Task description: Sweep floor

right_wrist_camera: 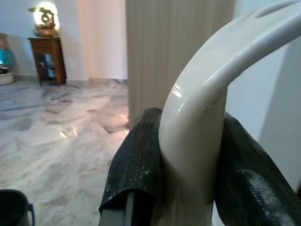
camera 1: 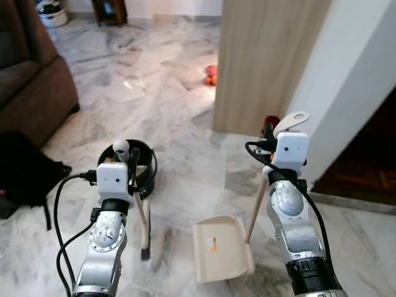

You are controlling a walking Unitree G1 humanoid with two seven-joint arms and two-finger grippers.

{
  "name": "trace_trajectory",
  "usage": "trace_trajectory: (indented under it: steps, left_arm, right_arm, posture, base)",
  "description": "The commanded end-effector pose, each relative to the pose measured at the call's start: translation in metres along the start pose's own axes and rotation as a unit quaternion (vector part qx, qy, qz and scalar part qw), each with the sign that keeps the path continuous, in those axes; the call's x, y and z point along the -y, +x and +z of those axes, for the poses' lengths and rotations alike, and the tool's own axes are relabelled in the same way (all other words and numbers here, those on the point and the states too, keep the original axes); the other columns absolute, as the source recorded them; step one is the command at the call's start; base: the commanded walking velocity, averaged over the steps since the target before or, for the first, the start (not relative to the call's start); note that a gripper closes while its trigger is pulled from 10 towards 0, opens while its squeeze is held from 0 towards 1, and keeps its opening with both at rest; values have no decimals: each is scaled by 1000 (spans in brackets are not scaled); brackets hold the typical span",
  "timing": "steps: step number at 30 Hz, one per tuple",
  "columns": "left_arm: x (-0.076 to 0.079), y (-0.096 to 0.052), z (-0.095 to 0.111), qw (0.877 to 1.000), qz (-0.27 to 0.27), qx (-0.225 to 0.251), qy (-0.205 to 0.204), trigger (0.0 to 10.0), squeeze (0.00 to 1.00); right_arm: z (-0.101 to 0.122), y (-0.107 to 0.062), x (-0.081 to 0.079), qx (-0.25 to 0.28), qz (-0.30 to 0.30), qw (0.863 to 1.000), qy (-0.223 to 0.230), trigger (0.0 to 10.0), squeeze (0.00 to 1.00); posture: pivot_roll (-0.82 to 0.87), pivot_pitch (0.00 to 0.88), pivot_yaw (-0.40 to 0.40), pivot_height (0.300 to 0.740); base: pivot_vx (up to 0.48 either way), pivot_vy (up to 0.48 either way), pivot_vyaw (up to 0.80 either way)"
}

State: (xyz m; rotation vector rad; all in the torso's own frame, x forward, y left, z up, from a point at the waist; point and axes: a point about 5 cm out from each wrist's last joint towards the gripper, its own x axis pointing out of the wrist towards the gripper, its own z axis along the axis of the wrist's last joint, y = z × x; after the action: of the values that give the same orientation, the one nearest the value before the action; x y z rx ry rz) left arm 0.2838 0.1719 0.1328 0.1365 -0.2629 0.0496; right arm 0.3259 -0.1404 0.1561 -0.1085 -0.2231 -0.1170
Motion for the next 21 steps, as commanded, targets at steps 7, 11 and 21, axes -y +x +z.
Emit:
trace_trajectory:
  steps: [7, 11, 21]
  left_arm:
    - [-7, 0, 4, 1000, 6, 11, 16, 10000, 0]
    - [-6, 0, 3, 1000, 5, 11, 17, 10000, 0]
    - [-3, -1, 2, 1000, -1, 11, 15, 10000, 0]
  right_arm:
    - [12, 1, -3, 28, 2, 1000, 7, 10000, 0]
    - [12, 0, -3, 29, 2, 1000, 7, 10000, 0]
    - [12, 0, -1, 28, 2, 1000, 4, 10000, 0]
  posture:
    - [93, 87, 55, 740]
    - [87, 86, 55, 740]
    - [81, 77, 50, 740]
  base:
    - [0, 0, -800]
    - [0, -249, -800]
    - [0, -213, -800]
